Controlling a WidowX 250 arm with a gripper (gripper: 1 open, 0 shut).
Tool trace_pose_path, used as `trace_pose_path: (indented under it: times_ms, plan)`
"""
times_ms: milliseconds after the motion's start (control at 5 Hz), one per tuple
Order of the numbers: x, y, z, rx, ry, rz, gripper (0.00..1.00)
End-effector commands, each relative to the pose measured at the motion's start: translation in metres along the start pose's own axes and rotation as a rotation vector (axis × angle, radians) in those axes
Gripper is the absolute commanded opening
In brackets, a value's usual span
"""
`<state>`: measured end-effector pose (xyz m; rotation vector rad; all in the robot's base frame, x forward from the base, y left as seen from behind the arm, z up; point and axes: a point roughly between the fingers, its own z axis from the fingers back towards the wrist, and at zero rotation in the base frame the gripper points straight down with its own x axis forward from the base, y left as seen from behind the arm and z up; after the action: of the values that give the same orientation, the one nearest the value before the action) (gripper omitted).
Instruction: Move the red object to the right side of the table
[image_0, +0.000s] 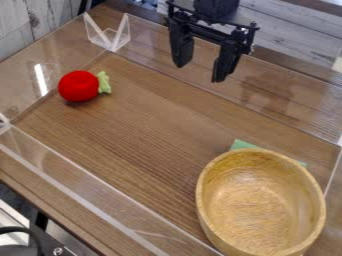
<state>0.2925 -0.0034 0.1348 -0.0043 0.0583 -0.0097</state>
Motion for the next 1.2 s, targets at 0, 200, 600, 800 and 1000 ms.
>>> trace_pose_path:
  times_ms: [0, 200, 600, 800, 1000]
  plan:
    - [-0.002, -0.003, -0.011, 0.002, 0.037, -0.043, 1.00]
    - [-0.012, 0.019, -0.012, 0.010, 0.037, -0.192, 1.00]
    - [-0.035, 0.088, -0.010, 0.046, 0.004, -0.429, 1.00]
    - [-0.048, 0.118, 0.000, 0.075, -0.015, -0.412, 1.00]
    - [-0.054, 0.147, 0.003, 0.093, -0.004, -0.439, 1.00]
